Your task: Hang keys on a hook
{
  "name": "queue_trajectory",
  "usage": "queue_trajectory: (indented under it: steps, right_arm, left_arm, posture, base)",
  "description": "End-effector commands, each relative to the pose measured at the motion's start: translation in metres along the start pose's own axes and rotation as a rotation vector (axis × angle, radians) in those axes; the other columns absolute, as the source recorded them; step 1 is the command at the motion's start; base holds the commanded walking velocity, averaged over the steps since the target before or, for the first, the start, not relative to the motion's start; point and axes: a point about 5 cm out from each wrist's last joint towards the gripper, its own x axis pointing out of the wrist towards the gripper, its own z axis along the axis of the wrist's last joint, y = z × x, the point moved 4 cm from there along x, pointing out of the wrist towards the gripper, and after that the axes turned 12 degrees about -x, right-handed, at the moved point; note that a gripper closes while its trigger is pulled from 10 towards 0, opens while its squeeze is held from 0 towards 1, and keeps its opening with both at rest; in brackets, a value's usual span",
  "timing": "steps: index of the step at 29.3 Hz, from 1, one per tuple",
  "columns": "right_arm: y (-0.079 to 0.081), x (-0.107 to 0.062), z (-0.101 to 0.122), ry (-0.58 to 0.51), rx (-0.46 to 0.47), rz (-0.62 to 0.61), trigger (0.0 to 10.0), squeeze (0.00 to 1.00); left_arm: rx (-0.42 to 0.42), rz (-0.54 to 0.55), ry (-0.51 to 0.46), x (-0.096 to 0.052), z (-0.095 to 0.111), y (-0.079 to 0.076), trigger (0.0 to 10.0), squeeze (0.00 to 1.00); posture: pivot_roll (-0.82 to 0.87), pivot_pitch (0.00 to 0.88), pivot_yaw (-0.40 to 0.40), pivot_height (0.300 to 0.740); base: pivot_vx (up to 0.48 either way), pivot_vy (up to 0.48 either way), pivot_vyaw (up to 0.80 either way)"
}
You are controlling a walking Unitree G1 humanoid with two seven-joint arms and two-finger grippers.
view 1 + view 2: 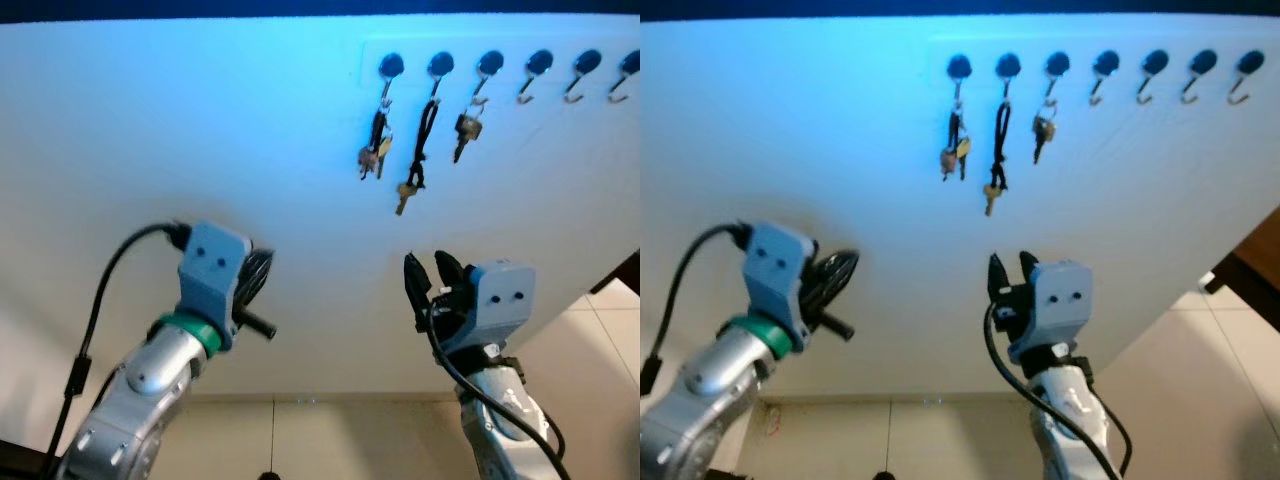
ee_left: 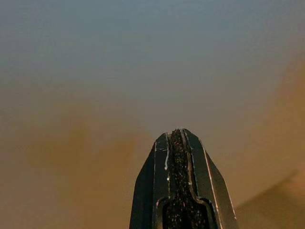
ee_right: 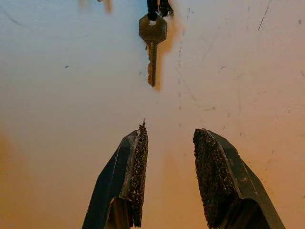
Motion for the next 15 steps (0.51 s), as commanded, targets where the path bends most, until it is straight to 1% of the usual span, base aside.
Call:
queue_trajectory:
  steps: [1,2,3,4,5,6,7,10,11,13,15]
  right_arm:
    - [-0.007,0.003,-0.008,0.036,-0.033,-0.077,10.0,0.00]
    - [-0.007,0.003,-0.008,0.036,-0.033,-0.077,10.0,0.00]
    - [-0.010,0.006,-0.011,0.055,-0.042,-0.112,10.0,0.00]
    - [-0.013,0.008,-0.014,0.086,-0.055,-0.142,10.0,0.00]
    - [-0.013,0.010,-0.017,0.109,-0.038,-0.162,10.0,0.00]
    - [-0.013,0.011,-0.018,0.122,-0.024,-0.170,10.0,0.00]
    - [-0.011,0.011,-0.021,0.139,-0.016,-0.171,10.0,0.00]
    - [-0.009,0.012,-0.022,0.148,-0.011,-0.170,10.0,0.00]
    - [-0.001,0.012,-0.026,0.147,-0.026,-0.128,10.0,0.00]
    - [-0.001,0.012,-0.026,0.147,-0.026,-0.128,10.0,0.00]
    - [0.004,0.016,-0.025,0.122,-0.015,-0.104,10.0,0.00]
  left_arm:
    - [0.010,0.127,0.046,0.002,-0.014,0.012,10.0,0.00]
    - [0.010,0.127,0.046,0.002,-0.014,0.012,10.0,0.00]
    - [0.002,0.199,0.060,0.004,-0.019,0.019,10.0,0.00]
    - [0.016,0.265,0.074,0.005,-0.024,0.026,10.0,0.00]
    - [0.031,0.313,0.060,0.005,-0.024,0.031,10.0,0.00]
    - [0.043,0.337,0.048,0.005,-0.024,0.034,10.0,0.00]
    - [0.047,0.356,0.036,0.005,-0.025,0.037,10.0,0.00]
    - [0.048,0.366,0.028,0.005,-0.025,0.039,10.0,0.00]
    - [0.029,0.398,0.010,0.001,-0.025,0.044,10.0,0.00]
    - [0.029,0.398,0.010,0.001,-0.025,0.044,10.0,0.00]
    - [0.007,0.425,-0.007,-0.002,-0.024,0.046,10.0,0.00]
  posture:
    - [-0.16,0.035,0.109,0.740]
    - [-0.16,0.035,0.109,0.740]
    - [-0.16,0.035,0.109,0.740]
    - [-0.16,0.035,0.109,0.740]
    - [-0.17,0.027,0.102,0.740]
    - [-0.17,0.027,0.102,0.740]
    - [-0.17,0.022,0.098,0.740]
    - [-0.17,0.022,0.098,0.740]
    - [-0.16,0.016,0.091,0.740]
    - [-0.16,0.016,0.091,0.740]
    - [-0.15,0.015,0.081,0.740]
  base:
    - [0.000,0.000,0.00]
    - [0.000,0.000,0.00]
    - [0.000,0.000,0.00]
    - [0.000,0.000,0.00]
    - [0.000,0.000,0.00]
    - [0.000,0.000,0.00]
    - [0.000,0.000,0.00]
    - [0.000,0.000,0.00]
    - [0.000,0.000,0.00]
    - [0.000,0.000,0.00]
    - [0.000,0.000,0.00]
